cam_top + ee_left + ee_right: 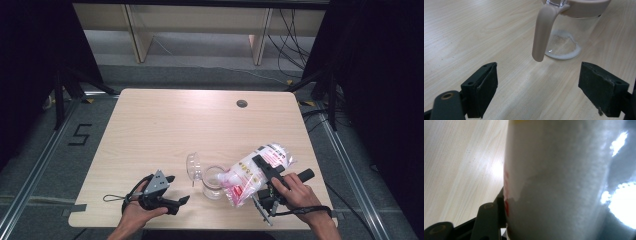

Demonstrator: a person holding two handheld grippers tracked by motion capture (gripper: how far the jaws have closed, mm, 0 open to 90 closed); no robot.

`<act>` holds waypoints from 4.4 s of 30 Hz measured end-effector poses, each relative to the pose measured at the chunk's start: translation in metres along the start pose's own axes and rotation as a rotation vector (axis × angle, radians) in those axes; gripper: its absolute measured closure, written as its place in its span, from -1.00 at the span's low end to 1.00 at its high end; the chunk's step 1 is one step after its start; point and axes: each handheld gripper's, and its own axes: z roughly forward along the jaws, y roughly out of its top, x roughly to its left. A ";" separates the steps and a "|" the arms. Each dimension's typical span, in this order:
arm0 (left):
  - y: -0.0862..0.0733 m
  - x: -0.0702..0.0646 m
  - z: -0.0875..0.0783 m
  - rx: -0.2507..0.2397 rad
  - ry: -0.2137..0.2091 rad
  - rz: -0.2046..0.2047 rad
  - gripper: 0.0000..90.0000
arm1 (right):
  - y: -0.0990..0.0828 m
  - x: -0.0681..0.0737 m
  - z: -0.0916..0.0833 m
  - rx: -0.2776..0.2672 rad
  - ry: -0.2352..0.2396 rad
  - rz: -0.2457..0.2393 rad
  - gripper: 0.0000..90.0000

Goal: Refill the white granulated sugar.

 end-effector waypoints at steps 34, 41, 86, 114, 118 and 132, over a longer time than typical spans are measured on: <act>0.000 0.000 0.000 0.009 0.002 -0.001 -0.66 | 0.000 -0.001 0.001 -0.007 0.005 0.001 0.07; 0.000 0.000 0.000 0.002 0.002 0.000 -0.66 | 0.000 -0.003 0.002 -0.020 0.002 -0.026 0.08; 0.000 0.000 0.000 0.006 0.003 0.007 -0.66 | 0.001 -0.007 0.001 -0.016 -0.012 -0.083 0.10; 0.000 0.000 0.000 0.009 0.000 0.000 -0.66 | -0.001 -0.004 0.000 0.000 -0.011 -0.061 0.11; 0.001 0.000 0.000 0.008 -0.002 -0.002 -0.66 | -0.002 -0.007 0.001 -0.006 -0.008 -0.090 0.11; 0.000 0.000 0.001 0.005 -0.007 0.002 -0.66 | -0.004 -0.005 -0.001 0.016 -0.008 -0.065 0.12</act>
